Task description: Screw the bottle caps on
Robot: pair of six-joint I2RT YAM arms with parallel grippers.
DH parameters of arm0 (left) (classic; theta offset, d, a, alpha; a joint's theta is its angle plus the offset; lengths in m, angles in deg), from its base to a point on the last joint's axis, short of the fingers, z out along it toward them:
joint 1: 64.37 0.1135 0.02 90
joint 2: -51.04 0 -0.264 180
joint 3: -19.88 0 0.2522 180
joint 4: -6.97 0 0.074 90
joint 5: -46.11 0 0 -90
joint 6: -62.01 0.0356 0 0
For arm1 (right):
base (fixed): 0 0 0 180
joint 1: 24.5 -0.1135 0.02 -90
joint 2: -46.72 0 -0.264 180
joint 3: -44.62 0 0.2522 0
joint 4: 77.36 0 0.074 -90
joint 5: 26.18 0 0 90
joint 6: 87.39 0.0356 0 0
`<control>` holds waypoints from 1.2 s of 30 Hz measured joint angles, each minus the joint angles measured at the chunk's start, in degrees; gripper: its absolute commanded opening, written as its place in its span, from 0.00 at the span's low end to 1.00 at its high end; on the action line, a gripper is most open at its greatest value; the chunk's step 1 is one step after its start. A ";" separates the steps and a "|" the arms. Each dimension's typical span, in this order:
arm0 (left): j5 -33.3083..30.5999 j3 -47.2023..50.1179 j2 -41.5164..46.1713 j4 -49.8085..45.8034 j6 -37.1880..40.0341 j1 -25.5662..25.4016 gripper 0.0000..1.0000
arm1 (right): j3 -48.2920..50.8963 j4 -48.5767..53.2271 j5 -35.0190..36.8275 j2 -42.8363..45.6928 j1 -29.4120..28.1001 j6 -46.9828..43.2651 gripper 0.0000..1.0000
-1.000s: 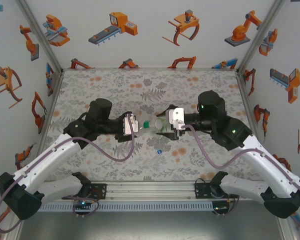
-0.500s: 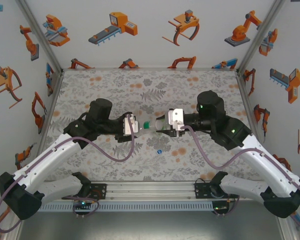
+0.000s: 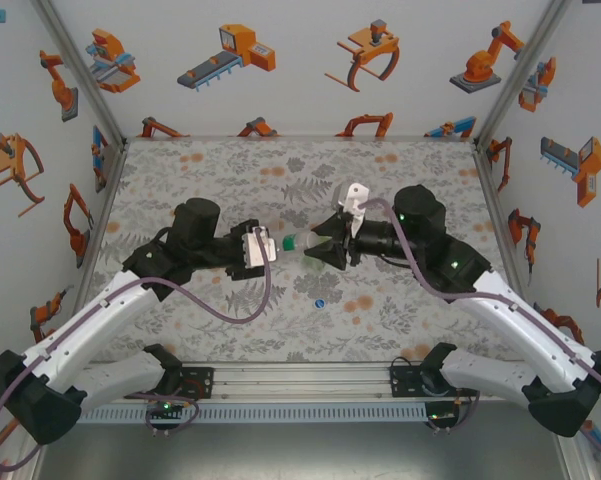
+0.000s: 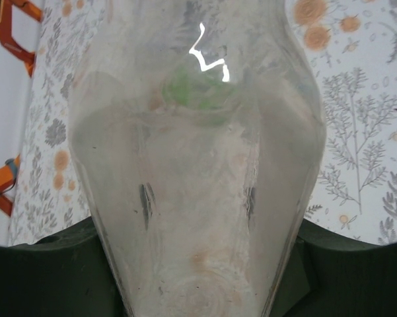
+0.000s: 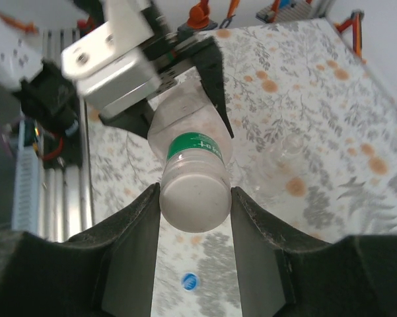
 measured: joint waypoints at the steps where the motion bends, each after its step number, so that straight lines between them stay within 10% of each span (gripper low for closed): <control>1: -1.18 0.24 0.09 0.46 -0.09 0.02 0.00 | 0.87 -1.68 1.73 -0.02 0.00 4.11 0.02; 18: -12.44 0.72 -1.05 4.15 -3.61 -0.04 0.00 | 3.96 -8.28 21.51 -4.46 1.36 59.58 0.00; 22: -12.52 0.72 -1.09 3.76 -3.74 -0.04 0.00 | 3.93 -7.37 21.62 -4.52 1.40 61.83 0.05; 29: -12.00 0.72 -1.09 3.87 -3.78 -0.07 0.00 | 0.94 -3.45 20.68 -5.38 1.55 60.57 0.51; 36: -10.27 0.72 -1.07 5.40 -3.74 -0.22 0.00 | -4.35 4.63 18.43 -5.92 1.64 50.27 0.60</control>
